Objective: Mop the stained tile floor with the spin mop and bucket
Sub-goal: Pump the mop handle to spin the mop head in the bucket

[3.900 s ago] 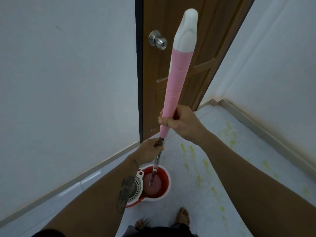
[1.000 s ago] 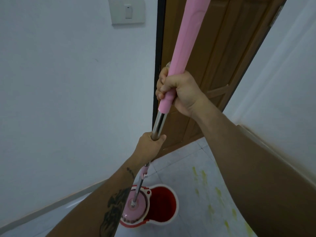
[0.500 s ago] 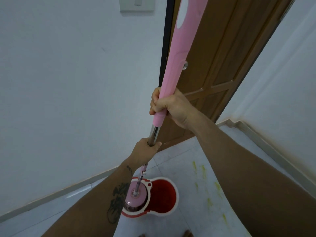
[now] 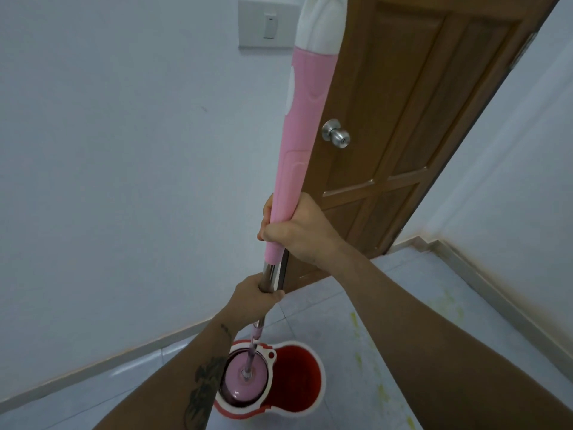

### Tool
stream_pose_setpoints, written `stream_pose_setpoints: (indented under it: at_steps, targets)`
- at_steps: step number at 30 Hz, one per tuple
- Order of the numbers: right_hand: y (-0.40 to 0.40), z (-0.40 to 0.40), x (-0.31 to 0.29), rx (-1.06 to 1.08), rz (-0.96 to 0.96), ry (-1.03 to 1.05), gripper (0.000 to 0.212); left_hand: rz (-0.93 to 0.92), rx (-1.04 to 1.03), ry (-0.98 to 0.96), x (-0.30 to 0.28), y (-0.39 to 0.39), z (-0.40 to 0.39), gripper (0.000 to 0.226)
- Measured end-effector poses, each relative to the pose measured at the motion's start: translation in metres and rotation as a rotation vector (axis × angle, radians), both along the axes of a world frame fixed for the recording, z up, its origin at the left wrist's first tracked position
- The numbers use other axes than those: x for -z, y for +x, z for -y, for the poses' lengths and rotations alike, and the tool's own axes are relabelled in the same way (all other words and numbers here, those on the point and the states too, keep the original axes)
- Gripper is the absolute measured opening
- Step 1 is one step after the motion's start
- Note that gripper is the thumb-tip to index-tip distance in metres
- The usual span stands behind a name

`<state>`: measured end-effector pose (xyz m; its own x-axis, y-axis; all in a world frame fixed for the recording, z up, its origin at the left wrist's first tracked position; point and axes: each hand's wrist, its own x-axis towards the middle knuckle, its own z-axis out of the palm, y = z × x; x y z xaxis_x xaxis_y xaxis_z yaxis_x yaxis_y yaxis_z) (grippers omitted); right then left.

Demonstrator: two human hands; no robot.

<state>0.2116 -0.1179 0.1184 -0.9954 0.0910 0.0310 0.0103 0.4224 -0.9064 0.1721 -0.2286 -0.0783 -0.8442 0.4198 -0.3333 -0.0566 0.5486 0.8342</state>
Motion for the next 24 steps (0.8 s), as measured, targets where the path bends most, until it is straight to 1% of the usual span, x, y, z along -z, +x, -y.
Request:
stream_pose_setpoints:
  at_steps: [2, 4, 7, 10, 13, 15, 18, 21, 24]
  targets:
    - [0.001, 0.005, 0.003, 0.024, -0.027, 0.026, 0.013, 0.026, 0.001, 0.03, 0.001, -0.003, 0.007, 0.033]
    - [0.003, 0.012, 0.009, 0.063, -0.038, 0.032, 0.012, 0.084, -0.02, 0.084, 0.003, -0.004, 0.014, 0.031]
    - [0.001, 0.017, 0.016, 0.142, -0.05, 0.026, 0.017, 0.101, -0.051, 0.105, 0.002, -0.003, 0.012, 0.02]
    - [-0.004, 0.013, 0.008, 0.204, -0.088, 0.092, 0.023, 0.065, -0.078, 0.139, -0.007, 0.001, 0.004, 0.01]
    - [-0.005, 0.015, 0.001, 0.229, -0.165, 0.101, 0.026, 0.086, -0.03, 0.193, -0.016, -0.001, 0.006, 0.015]
    - [-0.004, 0.017, 0.003, 0.171, -0.114, 0.073, 0.024, 0.106, 0.004, 0.196, -0.014, -0.003, 0.014, 0.01]
    - [-0.002, 0.021, 0.011, -0.004, 0.033, 0.061, 0.028, 0.089, -0.036, 0.149, -0.004, -0.004, 0.025, 0.006]
    - [0.001, 0.027, 0.017, -0.045, 0.02, 0.091, 0.032, 0.067, -0.079, 0.073, 0.003, -0.002, 0.027, 0.014]
    - [0.003, 0.031, 0.02, 0.005, -0.048, 0.113, 0.037, 0.065, -0.075, 0.062, 0.003, -0.001, 0.027, 0.013]
